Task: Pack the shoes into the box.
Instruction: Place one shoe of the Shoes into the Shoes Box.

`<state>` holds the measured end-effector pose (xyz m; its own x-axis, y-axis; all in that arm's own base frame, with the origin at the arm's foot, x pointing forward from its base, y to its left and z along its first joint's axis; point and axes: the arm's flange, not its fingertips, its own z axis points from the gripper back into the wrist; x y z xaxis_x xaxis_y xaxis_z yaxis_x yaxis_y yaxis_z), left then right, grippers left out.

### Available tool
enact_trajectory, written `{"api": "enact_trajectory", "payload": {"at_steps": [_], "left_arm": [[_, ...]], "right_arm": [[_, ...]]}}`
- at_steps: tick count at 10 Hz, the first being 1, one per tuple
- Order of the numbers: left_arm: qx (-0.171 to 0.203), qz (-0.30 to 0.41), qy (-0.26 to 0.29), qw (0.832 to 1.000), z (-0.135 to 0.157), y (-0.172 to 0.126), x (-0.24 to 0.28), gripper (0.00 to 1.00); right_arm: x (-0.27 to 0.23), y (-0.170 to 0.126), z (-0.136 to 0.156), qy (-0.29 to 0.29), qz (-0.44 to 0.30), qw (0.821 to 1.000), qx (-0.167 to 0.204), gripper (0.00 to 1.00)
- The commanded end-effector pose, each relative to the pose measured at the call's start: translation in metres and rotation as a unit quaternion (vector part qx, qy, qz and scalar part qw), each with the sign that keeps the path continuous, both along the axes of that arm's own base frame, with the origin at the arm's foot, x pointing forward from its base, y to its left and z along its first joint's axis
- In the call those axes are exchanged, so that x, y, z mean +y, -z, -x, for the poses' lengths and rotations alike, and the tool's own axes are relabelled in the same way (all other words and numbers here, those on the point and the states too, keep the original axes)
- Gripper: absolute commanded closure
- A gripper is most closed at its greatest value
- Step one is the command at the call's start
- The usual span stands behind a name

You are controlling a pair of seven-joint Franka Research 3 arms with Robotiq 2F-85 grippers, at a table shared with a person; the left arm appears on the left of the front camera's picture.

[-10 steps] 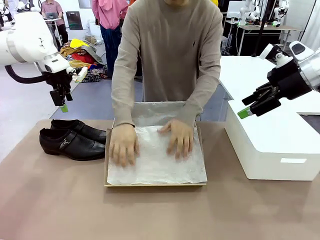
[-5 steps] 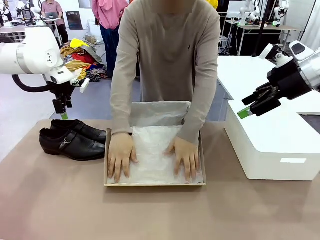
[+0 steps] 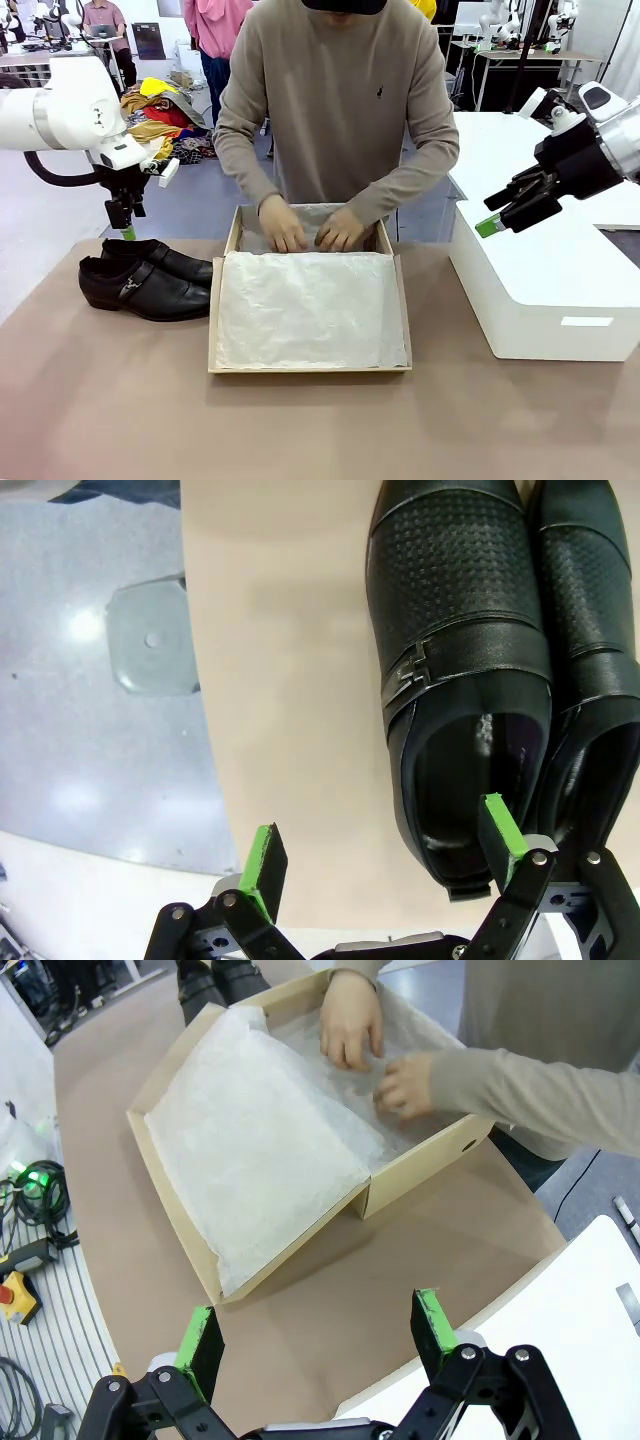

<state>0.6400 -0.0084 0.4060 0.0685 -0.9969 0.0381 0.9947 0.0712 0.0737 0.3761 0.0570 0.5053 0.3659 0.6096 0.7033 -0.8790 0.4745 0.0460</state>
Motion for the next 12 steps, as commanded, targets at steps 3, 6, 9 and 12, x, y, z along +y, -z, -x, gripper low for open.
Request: {"api": "enact_trajectory", "payload": {"at_steps": [3, 6, 9, 12], "left_arm": [[-0.002, -0.001, -0.004, 1.000, -0.001, 0.002, 0.000, 0.00], [0.003, 0.003, 0.002, 1.000, -0.012, 0.017, 0.000, 0.00], [0.014, 0.001, 0.007, 1.000, -0.021, 0.026, -0.002, 0.00], [0.021, -0.001, 0.023, 1.000, -0.027, 0.037, 0.000, 0.00]], "right_arm": [[0.000, 0.001, -0.004, -0.013, -0.010, 1.000, -0.013, 0.00], [0.000, 0.001, -0.004, -0.013, -0.010, 1.000, -0.013, 0.00], [0.000, 0.001, -0.004, -0.013, -0.010, 1.000, -0.013, 0.00], [0.000, 0.001, -0.004, -0.013, -0.010, 1.000, -0.013, 0.00]]}}
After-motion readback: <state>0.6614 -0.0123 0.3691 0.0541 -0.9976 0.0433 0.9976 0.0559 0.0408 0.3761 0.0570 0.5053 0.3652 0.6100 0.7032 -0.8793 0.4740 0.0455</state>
